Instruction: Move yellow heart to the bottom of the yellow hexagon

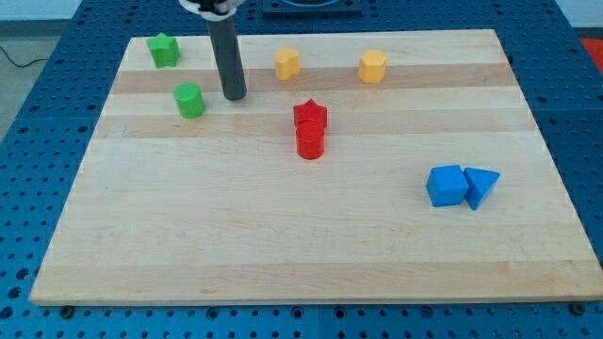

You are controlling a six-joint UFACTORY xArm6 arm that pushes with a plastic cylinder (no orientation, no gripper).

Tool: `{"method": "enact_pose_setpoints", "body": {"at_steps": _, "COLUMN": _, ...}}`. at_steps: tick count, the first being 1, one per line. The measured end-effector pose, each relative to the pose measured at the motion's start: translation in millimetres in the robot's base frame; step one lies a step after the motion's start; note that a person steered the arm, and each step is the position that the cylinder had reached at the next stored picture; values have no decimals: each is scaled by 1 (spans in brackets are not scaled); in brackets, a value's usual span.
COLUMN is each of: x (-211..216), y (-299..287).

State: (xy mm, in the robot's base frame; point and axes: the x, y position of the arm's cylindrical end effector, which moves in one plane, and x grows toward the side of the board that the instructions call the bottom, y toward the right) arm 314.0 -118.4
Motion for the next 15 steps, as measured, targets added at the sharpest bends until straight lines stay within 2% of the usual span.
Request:
{"method": "enact_pose_setpoints", "body": {"at_steps": 2, "x": -83, "y": 10}}
{"method": "enact_pose_setpoints", "body": {"at_steps": 3, "x": -93, "y": 33}}
{"method": "enact_pose_setpoints", "body": {"at_steps": 5, "x": 1, "y": 70}}
{"method": "enact_pose_setpoints", "body": {"at_steps": 6, "x": -3, "y": 68}}
{"method": "enact_pose_setpoints", "body": {"at_steps": 7, "x": -35, "y": 40}}
{"method": "enact_pose_setpoints", "body": {"at_steps": 8, "x": -50, "y": 25}}
{"method": "enact_pose_setpoints", "body": {"at_steps": 9, "x": -74, "y": 34}}
{"method": "enact_pose_setpoints", "body": {"at_steps": 10, "x": -68, "y": 68}}
{"method": "enact_pose_setpoints", "body": {"at_steps": 12, "x": 0, "y": 103}}
{"method": "enact_pose_setpoints", "body": {"at_steps": 13, "x": 0, "y": 115}}
{"method": "enact_pose_setpoints", "body": {"at_steps": 15, "x": 0, "y": 207}}
